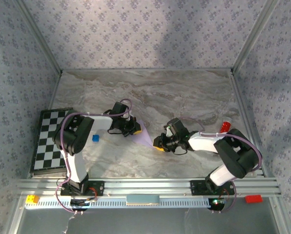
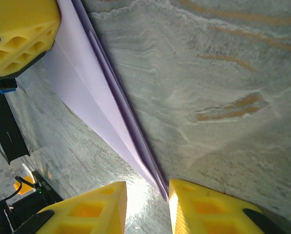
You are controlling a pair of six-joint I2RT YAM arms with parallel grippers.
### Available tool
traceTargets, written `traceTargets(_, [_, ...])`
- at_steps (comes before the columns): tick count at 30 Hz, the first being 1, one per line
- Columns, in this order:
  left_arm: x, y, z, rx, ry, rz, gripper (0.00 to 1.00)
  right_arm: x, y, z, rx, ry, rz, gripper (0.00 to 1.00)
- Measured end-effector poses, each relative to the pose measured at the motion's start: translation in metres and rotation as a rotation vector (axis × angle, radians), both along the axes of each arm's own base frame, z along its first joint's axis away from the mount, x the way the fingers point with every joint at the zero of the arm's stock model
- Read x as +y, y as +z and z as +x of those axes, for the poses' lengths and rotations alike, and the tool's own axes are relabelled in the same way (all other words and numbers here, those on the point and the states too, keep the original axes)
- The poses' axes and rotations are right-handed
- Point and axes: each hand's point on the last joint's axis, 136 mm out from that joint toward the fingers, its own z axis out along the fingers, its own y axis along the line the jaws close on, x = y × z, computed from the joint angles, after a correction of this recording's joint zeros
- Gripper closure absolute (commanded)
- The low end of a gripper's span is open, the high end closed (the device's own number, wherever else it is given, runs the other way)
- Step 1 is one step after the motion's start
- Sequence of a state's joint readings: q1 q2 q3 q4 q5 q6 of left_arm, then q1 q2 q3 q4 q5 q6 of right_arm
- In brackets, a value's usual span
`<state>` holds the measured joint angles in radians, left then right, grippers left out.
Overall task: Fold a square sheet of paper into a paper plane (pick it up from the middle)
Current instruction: Turn over the paper at the center of the table.
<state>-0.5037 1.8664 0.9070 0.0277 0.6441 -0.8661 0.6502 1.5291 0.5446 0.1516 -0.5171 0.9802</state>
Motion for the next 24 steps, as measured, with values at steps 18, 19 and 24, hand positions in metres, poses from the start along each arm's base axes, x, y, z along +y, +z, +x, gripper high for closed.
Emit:
traceTargets(18, [0.0008,0.0004,0.001,0.008,0.009,-0.005,1.0,0.0067,-0.0029,0.0041,0.0,0.024,0.018,0.74])
traceTargets(19, [0.0007,0.0005,0.0009,0.008,0.009,-0.006,1.0,0.0069,-0.0029,0.0041,-0.005,0.029,0.018,0.74])
traceTargets(24, [0.0004,0.0006,0.0004,0.011,0.007,-0.009,1.0,0.0092,-0.0029,0.0069,-0.034,0.056,0.015,0.75])
